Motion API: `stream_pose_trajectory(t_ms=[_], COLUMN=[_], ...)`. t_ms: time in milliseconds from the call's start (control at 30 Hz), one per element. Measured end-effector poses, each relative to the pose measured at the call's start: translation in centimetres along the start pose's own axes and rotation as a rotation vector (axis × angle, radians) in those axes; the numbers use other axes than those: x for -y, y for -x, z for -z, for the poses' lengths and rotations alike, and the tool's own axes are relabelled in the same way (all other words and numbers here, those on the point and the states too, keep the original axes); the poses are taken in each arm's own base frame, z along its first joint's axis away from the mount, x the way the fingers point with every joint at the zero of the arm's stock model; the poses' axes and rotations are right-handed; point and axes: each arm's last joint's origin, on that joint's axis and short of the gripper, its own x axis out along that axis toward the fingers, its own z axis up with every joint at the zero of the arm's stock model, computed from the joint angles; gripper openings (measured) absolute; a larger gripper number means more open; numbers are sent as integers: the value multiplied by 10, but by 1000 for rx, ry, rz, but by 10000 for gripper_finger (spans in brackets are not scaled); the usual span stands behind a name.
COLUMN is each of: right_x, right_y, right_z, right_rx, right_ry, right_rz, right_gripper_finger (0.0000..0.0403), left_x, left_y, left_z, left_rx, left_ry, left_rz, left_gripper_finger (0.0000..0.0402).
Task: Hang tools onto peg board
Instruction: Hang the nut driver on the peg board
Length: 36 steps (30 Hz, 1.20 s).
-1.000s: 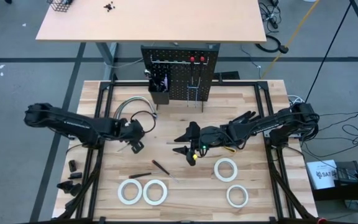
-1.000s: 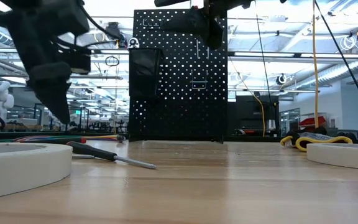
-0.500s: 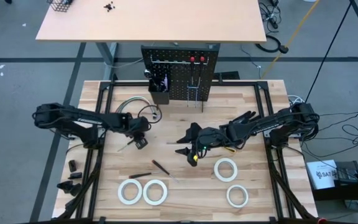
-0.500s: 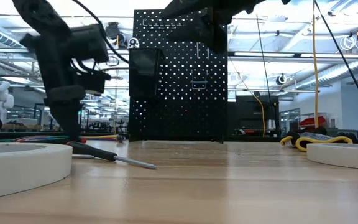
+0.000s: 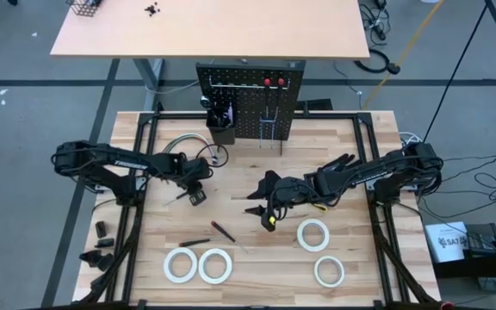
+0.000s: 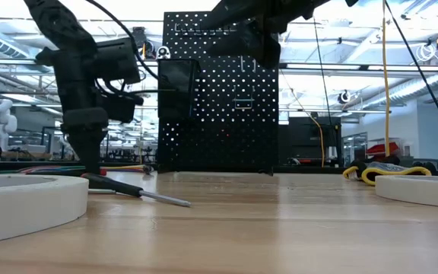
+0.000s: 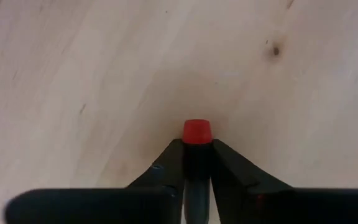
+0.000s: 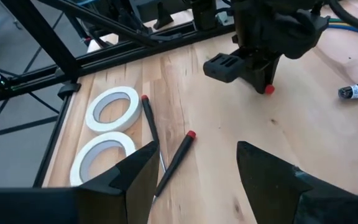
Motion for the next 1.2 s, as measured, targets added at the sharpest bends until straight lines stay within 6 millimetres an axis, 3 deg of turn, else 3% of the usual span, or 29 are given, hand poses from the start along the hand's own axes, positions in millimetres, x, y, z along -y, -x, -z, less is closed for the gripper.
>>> stream_pose_trajectory(t_ms=[67, 267, 667, 867, 1200], right_x=[0, 1, 2, 7, 14], right_y=[0, 0, 0, 0, -1], right_z=[1, 2, 4, 2, -2], right_rx=[-8, -22, -37, -32, -22], right_ry=[2, 7, 11, 4, -6], right_rz=[3, 16, 27, 40, 55], right_gripper_finger=[208, 208, 208, 208, 208], left_x=[0, 0, 4, 4, 8], left_y=[0, 7, 58, 91, 155], left_z=[0, 2, 12, 16, 10], left_rx=[2, 37, 233, 436, 968], left_ry=[-4, -1, 18, 32, 51], left_rz=[0, 8, 117, 202, 467], left_gripper_finger=[38, 38, 38, 38, 38])
